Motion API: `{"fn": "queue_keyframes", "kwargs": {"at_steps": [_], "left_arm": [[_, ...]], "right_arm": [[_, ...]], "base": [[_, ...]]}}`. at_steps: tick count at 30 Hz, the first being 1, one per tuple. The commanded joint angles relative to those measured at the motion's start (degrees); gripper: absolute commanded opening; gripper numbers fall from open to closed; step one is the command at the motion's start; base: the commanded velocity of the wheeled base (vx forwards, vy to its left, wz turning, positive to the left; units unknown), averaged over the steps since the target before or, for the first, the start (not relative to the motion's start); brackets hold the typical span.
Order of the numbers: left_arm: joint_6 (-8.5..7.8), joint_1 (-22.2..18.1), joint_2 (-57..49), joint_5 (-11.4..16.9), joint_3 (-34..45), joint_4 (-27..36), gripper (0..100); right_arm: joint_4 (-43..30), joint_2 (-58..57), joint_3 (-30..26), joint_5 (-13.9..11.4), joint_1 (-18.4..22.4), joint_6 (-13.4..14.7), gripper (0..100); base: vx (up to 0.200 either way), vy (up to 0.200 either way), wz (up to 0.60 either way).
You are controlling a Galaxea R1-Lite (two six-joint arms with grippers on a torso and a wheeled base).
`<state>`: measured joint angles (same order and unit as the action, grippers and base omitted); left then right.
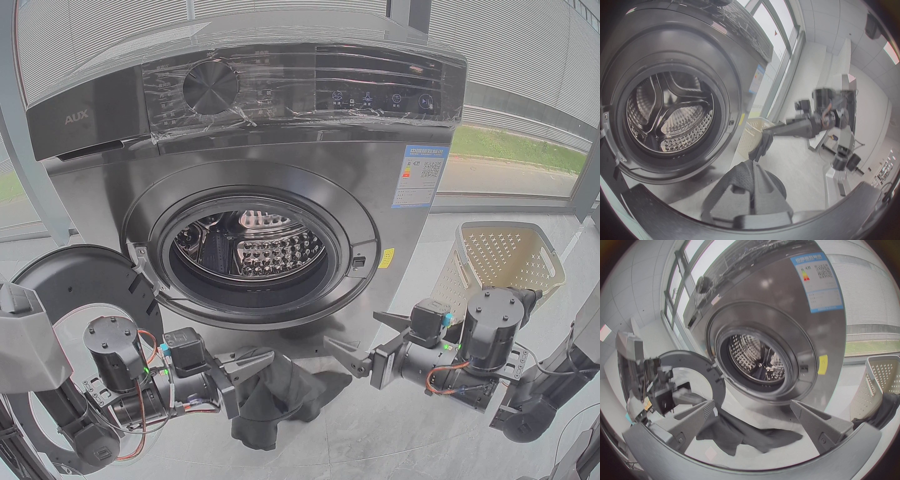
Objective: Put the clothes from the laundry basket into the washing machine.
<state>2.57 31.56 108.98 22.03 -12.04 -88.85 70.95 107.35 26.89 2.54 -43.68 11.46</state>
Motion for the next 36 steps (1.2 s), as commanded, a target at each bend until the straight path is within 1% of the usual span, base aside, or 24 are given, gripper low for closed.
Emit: {"fn": "queue_keyframes", "kwargs": {"at_steps": [1, 2, 3, 4, 5, 9, 12, 13, 16, 24, 36], "left_arm": [[3.40, 0.08, -0.44, -0.06, -4.48, -0.10, 0], [4.02, 0.08, -0.44, -0.06, -4.92, -0.10, 0], [4.20, 0.08, -0.44, -0.06, -5.01, -0.10, 0], [4.90, 0.25, -0.35, -0.58, -5.89, -0.10, 0], [5.07, 0.43, -0.18, -0.76, -6.41, -0.10, 0], [5.07, 0.52, -0.09, -0.93, -6.59, -0.10, 0], [4.99, 0.69, -0.35, -0.93, -6.32, -0.10, 0], [4.90, 0.69, -0.35, -0.93, -6.24, -0.10, 0], [4.81, 0.69, -0.70, -0.85, -5.80, -0.10, 0], [4.90, 0.69, -1.05, -0.85, -6.24, -0.10, 0], [4.99, 1.57, -0.97, -0.85, -6.68, -0.10, 0]], "right_arm": [[0.68, -0.04, -5.10, -0.78, 0.26, -0.82, 100], [0.68, -0.04, -5.36, -0.78, 0.26, -0.82, 100], [0.68, 0.05, -5.36, -0.78, 0.26, -0.82, 100], [0.68, 0.05, -5.54, -0.78, 0.17, -0.74, 100], [0.68, 0.05, -5.71, -0.78, 0.09, -0.74, 100], [0.77, 0.32, -5.89, -1.13, -0.44, -1.18, 100], [1.21, 1.99, -6.06, -3.85, 0.00, -2.41, 100], [1.65, 2.51, -5.97, -4.12, 0.17, -2.76, 100], [3.49, 4.09, -5.62, -4.12, 0.52, -3.20, 100], [4.11, 6.03, -5.10, -4.21, 0.70, -3.37, 100], [4.11, 9.37, -4.30, -4.21, -0.97, -3.72, 100]], "base": [[0.000, 0.000, 0.00], [0.000, 0.000, 0.00], [0.000, 0.000, 0.00], [0.000, 0.000, 0.00], [0.000, 0.000, 0.00], [0.000, 0.000, 0.00], [0.000, 0.000, 0.00], [0.000, 0.000, 0.00], [0.000, 0.000, 0.00], [0.000, 0.000, 0.00], [0.000, 0.000, 0.00]]}}
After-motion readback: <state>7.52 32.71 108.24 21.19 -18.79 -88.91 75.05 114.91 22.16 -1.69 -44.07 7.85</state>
